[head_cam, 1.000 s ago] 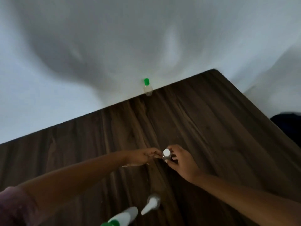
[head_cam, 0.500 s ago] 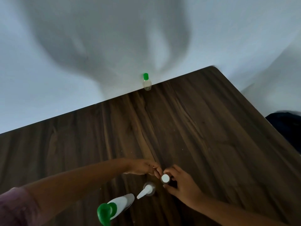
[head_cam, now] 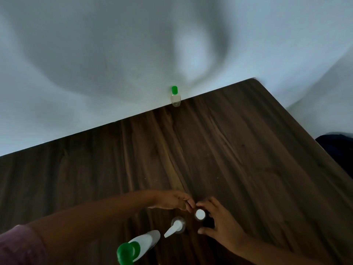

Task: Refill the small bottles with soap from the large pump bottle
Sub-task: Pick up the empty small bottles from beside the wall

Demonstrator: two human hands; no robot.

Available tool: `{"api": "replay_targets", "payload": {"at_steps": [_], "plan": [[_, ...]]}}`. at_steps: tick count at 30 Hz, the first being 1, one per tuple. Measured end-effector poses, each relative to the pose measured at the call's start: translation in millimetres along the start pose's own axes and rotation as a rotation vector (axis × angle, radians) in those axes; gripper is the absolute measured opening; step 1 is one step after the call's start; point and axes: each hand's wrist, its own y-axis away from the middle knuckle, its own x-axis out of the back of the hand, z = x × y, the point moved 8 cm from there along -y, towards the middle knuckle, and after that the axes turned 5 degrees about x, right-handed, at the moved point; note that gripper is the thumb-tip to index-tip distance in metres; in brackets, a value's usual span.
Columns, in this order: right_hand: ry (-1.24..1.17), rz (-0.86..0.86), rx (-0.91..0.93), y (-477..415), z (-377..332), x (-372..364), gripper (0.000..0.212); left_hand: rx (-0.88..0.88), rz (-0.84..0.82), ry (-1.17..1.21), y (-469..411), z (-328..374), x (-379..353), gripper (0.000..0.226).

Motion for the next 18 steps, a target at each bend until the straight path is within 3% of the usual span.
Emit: {"api": "replay_targets", "payload": {"at_steps": [3, 8, 13, 18], "plan": [[0.055, -0.044, -0.012, 4, 3, 7, 0.074, -0.003, 0.044, -0.02, 4, 0, 16, 0.036], [0.148, -0.053, -0.01, -8, 9, 42, 0.073, -0.003, 0.227, 0.021, 15, 3, 68, 0.041], [0.13, 0.182, 0.037, -89, 0, 105, 0.06, -0.041, 0.55, 0.067, 23, 25, 159, 0.057], [-0.124, 0.413, -0.031, -201, -5, 149, 0.053, -0.072, 0.851, 0.219, 19, 38, 248, 0.061]]}}
